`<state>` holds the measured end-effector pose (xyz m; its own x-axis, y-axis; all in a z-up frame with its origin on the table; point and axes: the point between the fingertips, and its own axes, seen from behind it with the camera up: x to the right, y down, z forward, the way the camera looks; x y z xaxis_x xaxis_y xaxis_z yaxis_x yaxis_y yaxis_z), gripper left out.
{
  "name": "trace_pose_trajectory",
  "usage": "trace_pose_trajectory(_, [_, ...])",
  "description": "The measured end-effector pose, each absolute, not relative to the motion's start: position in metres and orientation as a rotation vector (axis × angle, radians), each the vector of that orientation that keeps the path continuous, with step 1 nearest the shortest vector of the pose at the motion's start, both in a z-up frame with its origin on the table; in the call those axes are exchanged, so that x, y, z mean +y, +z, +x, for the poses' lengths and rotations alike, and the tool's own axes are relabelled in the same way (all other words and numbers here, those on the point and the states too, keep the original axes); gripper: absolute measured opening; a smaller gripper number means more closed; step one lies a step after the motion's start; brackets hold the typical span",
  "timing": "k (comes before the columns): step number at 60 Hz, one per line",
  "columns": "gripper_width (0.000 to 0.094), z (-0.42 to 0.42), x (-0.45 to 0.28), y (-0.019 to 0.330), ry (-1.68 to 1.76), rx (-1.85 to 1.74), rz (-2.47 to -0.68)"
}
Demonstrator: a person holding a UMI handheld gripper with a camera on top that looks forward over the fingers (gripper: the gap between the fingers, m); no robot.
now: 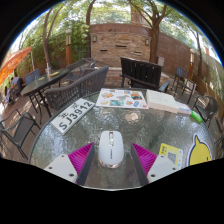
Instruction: Arrange mouse
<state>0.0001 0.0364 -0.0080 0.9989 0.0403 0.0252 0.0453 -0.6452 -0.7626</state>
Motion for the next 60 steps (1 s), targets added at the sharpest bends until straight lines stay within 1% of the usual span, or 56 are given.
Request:
trace_pose_trajectory(4, [0.0660, 0.000, 0.043, -0.015, -0.017, -0.051, -2.287])
trace_pose_trajectory(8, [0.0518, -0.004, 0.047, -0.019, 0.013, -0.038, -2.287])
trace_pose_trajectory(9, [0.0503, -0.003, 0.047, -0.019, 0.013, -0.033, -2.288])
trace_pose_trajectory(13, [0.0488, -0.003, 0.045, -0.018, -0.001, -0.061, -2.283])
trace_pose_trajectory(21, [0.0401, -0.004, 0.045, -0.017, 0.031, -0.050, -2.291])
trace_pose_trajectory(26, [0.0368, -0.007, 0.045, 0.000, 0.049, -0.052, -2.265])
trace_pose_trajectory(29, [0.0369, -0.010, 0.041, 0.024, 0.060, -0.079, -2.219])
trace_pose_trajectory(32, [0.0354, -0.019, 0.037, 0.057, 0.102, -0.110, -2.163])
trace_pose_trajectory(37, [0.0355, -0.021, 0.030, 0.135, 0.155, -0.123, -2.034])
trace_pose_trajectory(40, [0.0354, -0.012, 0.027, 0.191, 0.178, -0.108, -1.942])
trace_pose_trajectory(46, [0.0354, 0.039, 0.008, 0.273, 0.173, -0.072, -1.816])
trace_pose_trajectory(49, [0.0353, 0.077, 0.008, 0.287, 0.160, -0.041, -1.798])
trace_pose_trajectory(53, [0.0349, 0.135, 0.001, 0.291, 0.118, 0.004, -1.805])
trace_pose_trajectory(56, [0.0350, 0.181, -0.007, 0.267, 0.074, 0.026, -1.845])
trace_pose_trajectory(57, [0.0351, 0.198, -0.019, 0.247, 0.060, 0.031, -1.859])
trace_pose_trajectory(58, [0.0352, 0.208, -0.018, 0.250, 0.049, 0.037, -1.884])
trace_pose_trajectory(60, [0.0351, 0.235, -0.025, 0.220, 0.026, 0.045, -1.936])
